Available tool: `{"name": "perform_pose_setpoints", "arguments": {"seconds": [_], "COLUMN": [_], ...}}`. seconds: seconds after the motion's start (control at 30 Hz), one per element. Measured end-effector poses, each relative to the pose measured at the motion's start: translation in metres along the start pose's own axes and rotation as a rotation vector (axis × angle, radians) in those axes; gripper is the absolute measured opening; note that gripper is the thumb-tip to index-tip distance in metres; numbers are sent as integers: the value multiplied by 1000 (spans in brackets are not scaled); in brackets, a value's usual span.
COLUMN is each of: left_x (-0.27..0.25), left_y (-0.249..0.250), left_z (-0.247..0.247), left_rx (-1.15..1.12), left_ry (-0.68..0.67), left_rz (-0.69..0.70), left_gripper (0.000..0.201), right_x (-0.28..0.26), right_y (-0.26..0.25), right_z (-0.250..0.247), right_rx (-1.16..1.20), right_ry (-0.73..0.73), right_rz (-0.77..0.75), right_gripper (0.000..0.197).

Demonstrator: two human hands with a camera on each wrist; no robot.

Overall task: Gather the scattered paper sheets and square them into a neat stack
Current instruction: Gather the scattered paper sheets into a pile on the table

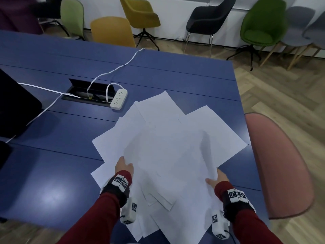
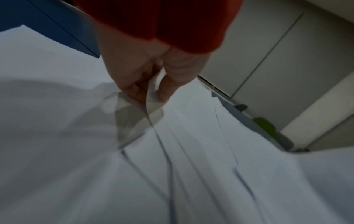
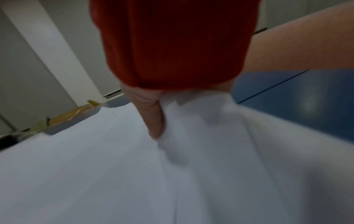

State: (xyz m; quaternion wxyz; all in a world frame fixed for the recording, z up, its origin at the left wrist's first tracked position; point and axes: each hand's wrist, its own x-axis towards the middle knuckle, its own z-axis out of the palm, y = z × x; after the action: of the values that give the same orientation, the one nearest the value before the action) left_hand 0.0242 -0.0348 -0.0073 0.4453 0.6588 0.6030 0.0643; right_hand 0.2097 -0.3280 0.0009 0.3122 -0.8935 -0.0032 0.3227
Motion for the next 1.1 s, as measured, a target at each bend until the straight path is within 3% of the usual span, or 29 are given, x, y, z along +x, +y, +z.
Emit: {"name": "perform_pose_setpoints", "arguments": {"seconds": [0.13,0.3,0.43,0.57,0.67,0.77,0.9,1.1], "left_x": [-10,-18,-8,-5,-9,-16,-24,-17], "left_y": [14,9,4,-10,-13,-7,1,-6], "left_z": [8,25,14,4,7,16,31,26], "left_rx": [-176,20,79,-105,-201,-145,-32,25], "left_ry": [-108,-194,-217,31,143,77,-38,-88], "left_rz": [-41,60,44,-47,-104,-65,23,70], "left_gripper": [42,47,55,66,63,61,52,37], "right_x": [0,-3,0,9,8,8,10,4], "right_y": [0,-6,3,19,17,9,0,4], "right_z": [-6,-2,-20,-28,-19,-10,-14,-44], "right_rx": [-26,19,136,96,82,19,-13,64], "right_ry": [-76,-174,-37,251,256,230,289,552], "right_rz": [-39,-89,-39,27,39,37,31,74], "right_gripper": [53,48,41,44,24,5,19,18]}}
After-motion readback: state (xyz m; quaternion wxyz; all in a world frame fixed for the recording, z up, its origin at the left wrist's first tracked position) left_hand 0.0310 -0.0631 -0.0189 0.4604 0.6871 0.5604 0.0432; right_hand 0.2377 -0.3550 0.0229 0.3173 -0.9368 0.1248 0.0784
